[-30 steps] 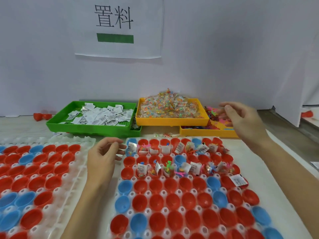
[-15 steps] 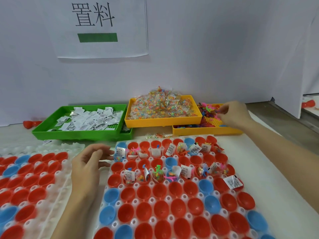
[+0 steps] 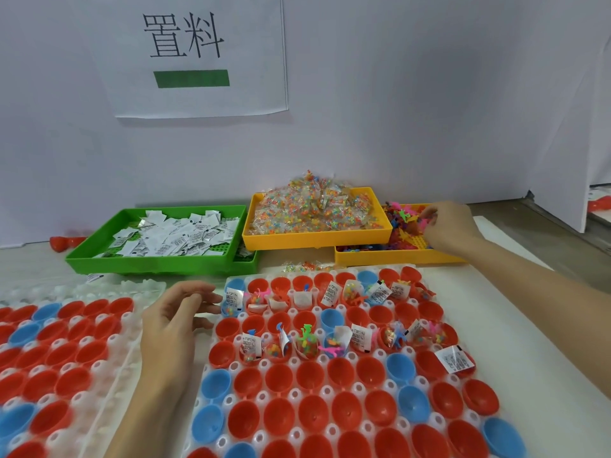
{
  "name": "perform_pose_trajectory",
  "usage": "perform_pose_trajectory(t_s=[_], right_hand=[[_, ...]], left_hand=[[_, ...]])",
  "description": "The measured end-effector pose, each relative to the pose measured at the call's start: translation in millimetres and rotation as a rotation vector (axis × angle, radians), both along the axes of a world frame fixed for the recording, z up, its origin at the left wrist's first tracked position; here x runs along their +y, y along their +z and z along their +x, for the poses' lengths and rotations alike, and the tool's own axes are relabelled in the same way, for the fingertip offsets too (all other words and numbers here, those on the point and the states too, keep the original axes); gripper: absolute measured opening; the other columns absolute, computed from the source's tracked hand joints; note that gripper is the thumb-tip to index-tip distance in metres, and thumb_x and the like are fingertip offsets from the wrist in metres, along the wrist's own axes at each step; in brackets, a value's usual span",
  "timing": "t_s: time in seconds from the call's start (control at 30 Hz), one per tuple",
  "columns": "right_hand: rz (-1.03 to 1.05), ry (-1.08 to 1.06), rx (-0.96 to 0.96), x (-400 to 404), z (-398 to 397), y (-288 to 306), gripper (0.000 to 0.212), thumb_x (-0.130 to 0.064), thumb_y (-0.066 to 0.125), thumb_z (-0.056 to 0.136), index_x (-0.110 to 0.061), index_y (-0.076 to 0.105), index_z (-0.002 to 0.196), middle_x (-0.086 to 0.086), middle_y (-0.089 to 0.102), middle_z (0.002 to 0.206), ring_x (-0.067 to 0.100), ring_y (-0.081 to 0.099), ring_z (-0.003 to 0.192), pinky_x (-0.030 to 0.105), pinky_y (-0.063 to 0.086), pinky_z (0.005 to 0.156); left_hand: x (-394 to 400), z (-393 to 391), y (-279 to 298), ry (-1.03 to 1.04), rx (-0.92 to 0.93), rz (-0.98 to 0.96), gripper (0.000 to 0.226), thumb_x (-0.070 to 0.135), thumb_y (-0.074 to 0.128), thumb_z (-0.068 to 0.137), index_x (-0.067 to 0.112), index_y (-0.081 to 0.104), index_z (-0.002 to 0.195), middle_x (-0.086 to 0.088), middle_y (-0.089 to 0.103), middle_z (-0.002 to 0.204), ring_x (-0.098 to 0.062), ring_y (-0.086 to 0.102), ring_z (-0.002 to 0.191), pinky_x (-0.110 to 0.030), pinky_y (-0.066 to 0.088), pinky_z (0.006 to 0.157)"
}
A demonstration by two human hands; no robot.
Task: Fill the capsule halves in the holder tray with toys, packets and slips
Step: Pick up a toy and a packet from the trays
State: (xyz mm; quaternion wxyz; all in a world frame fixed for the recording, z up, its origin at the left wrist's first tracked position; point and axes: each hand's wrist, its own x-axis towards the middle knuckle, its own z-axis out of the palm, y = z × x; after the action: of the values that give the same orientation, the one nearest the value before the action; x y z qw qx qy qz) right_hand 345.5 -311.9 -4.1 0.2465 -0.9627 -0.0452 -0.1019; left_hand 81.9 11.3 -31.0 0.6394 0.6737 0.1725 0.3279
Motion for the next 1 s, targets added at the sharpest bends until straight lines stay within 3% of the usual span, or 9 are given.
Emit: perform_pose_trajectory(t_s=[0.07, 0.2, 0.27, 0.37, 0.5, 0.6, 0.73, 0.87, 1.0], right_hand=[[0.013, 0.003, -0.018, -4.0, -1.9, -0.8, 0.032, 0.006, 0.061, 0.082, -0.008, 0.070, 0.110, 0.014, 0.067, 0.112, 0.027, 0.061, 0.090, 0.032, 0.050, 0.070], [-0.086, 0.084, -0.094, -6.5, -5.2, -1.1, 0.030, -0.002, 0.066, 0.085, -0.014, 0.073, 0.112, 0.011, 0.066, 0.122, 0.027, 0.061, 0.108, 0.042, 0.055, 0.089], [-0.059, 0.220, -0.083, -1.7, -7.7, 1.1, 0.023, -0.015, 0.069, 0.090, -0.016, 0.074, 0.112, 0.008, 0.069, 0.117, 0.021, 0.061, 0.102, 0.033, 0.051, 0.084], [-0.063, 0.357, 0.089, 8.3, -10.8, 6.7, 0.031, -0.032, 0.077, 0.086, -0.021, 0.072, 0.114, 0.001, 0.069, 0.103, 0.016, 0.062, 0.093, 0.027, 0.049, 0.077], [-0.091, 0.309, 0.156, 13.0, -7.3, 13.3, 0.028, -0.017, 0.080, 0.083, -0.020, 0.072, 0.110, -0.003, 0.065, 0.086, 0.015, 0.062, 0.081, 0.022, 0.046, 0.063], [-0.082, 0.263, 0.149, 10.0, -5.4, 17.1, 0.023, -0.005, 0.072, 0.087, -0.018, 0.072, 0.107, -0.004, 0.065, 0.080, 0.010, 0.060, 0.074, 0.021, 0.043, 0.058], [0.087, 0.203, 0.086, -1.9, -6.9, 18.2, 0.018, -0.006, 0.066, 0.093, -0.020, 0.071, 0.103, 0.003, 0.071, 0.092, 0.013, 0.065, 0.078, 0.025, 0.048, 0.063], [0.422, 0.208, 0.099, -7.1, -13.1, 17.5, 0.020, 0.001, 0.063, 0.094, -0.017, 0.071, 0.099, 0.001, 0.069, 0.091, 0.006, 0.070, 0.071, 0.014, 0.051, 0.056], [0.455, 0.190, 0.143, -8.6, -15.6, 12.9, 0.031, 0.014, 0.056, 0.092, -0.012, 0.070, 0.101, 0.009, 0.071, 0.096, 0.014, 0.070, 0.086, 0.022, 0.056, 0.069]], left_hand=[[-0.6, 0.0, 0.1, -0.001, 0.001, 0.000, 0.026, -0.004, 0.042, 0.097, 0.000, 0.068, 0.094, -0.017, 0.070, 0.083, -0.022, 0.063, 0.072, -0.024, 0.049, 0.057], [0.5, 0.1, -1.1, 0.000, 0.000, -0.001, 0.027, -0.004, 0.042, 0.096, 0.001, 0.069, 0.091, -0.016, 0.070, 0.083, -0.021, 0.063, 0.071, -0.022, 0.048, 0.055], [1.4, 0.1, -2.1, -0.003, -0.001, 0.002, 0.028, -0.004, 0.042, 0.096, 0.003, 0.069, 0.090, -0.015, 0.070, 0.082, -0.020, 0.064, 0.071, -0.021, 0.049, 0.054], [1.4, 1.0, -3.7, -0.007, -0.001, -0.001, 0.030, -0.004, 0.043, 0.096, 0.005, 0.070, 0.087, -0.014, 0.070, 0.082, -0.019, 0.064, 0.071, -0.022, 0.049, 0.055], [1.7, 1.8, -3.5, -0.007, -0.003, -0.013, 0.033, -0.004, 0.043, 0.096, 0.008, 0.071, 0.084, -0.015, 0.070, 0.081, -0.022, 0.063, 0.072, -0.031, 0.046, 0.062], [2.1, 1.5, -3.0, -0.006, -0.005, -0.013, 0.032, -0.004, 0.042, 0.096, 0.007, 0.070, 0.084, -0.013, 0.070, 0.080, -0.022, 0.063, 0.072, -0.030, 0.046, 0.061], [1.2, 1.5, -3.3, -0.005, -0.007, -0.017, 0.031, -0.005, 0.042, 0.096, 0.006, 0.070, 0.085, -0.015, 0.070, 0.081, -0.025, 0.063, 0.073, -0.035, 0.045, 0.065], [1.7, 2.5, -3.0, -0.007, -0.002, -0.017, 0.031, -0.004, 0.043, 0.096, 0.006, 0.070, 0.084, -0.015, 0.070, 0.081, -0.025, 0.062, 0.074, -0.035, 0.044, 0.064], [2.2, 1.4, -3.3, -0.007, -0.006, -0.019, 0.032, -0.005, 0.043, 0.095, 0.007, 0.070, 0.083, -0.017, 0.069, 0.082, -0.026, 0.062, 0.074, -0.035, 0.043, 0.064]])
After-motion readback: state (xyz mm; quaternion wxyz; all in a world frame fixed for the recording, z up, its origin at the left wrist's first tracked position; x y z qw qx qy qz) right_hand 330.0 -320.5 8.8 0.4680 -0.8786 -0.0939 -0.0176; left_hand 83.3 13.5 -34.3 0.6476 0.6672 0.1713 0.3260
